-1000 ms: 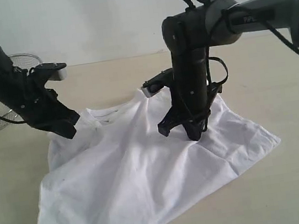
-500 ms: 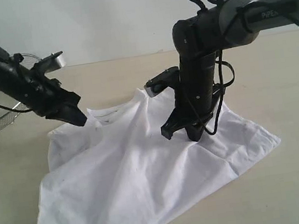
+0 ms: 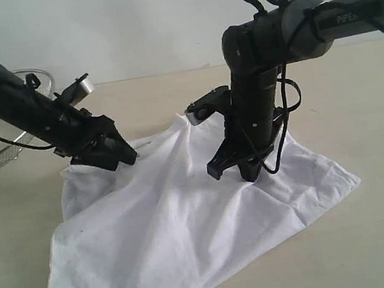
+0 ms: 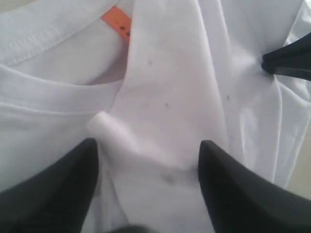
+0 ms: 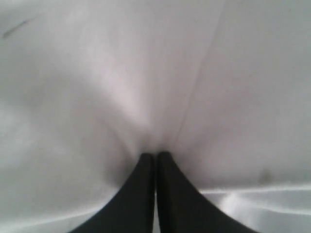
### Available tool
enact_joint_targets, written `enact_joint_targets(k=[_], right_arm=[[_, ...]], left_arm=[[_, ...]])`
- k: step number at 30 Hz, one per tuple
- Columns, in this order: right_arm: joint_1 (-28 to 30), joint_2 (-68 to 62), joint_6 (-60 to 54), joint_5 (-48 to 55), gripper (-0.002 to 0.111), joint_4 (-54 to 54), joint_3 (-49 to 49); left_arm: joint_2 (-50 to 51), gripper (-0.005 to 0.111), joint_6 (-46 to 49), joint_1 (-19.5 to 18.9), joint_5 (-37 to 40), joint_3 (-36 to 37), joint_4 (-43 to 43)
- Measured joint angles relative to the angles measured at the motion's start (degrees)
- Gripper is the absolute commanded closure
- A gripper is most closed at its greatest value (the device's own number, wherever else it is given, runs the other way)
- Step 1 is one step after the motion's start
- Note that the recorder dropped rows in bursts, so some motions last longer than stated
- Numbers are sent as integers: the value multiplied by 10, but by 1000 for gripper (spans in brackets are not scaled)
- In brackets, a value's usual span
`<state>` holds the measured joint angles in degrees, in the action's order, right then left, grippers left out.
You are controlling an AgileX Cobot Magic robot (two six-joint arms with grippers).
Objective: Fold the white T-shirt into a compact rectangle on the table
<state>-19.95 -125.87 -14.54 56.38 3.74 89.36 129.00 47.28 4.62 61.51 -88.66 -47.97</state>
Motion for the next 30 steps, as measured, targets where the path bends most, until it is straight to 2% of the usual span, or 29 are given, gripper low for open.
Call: enact_joint_targets(k=[6, 9, 17, 23, 30], right_arm=[[0, 0, -2, -1, 109, 0, 0], [0, 0, -2, -1, 109, 0, 0], [0, 0, -4, -1, 109, 0, 0], [0, 0, -4, -1, 109, 0, 0], [0, 0, -4, -1, 109, 0, 0]], left_arm=[[30, 50, 0, 0, 15, -3, -13], [35, 56, 5, -1, 30, -3, -26], [39, 102, 38, -1, 54, -3, -45], [29, 102, 43, -1, 57, -3, -39], [-39, 102, 40, -1, 34, -3, 12]])
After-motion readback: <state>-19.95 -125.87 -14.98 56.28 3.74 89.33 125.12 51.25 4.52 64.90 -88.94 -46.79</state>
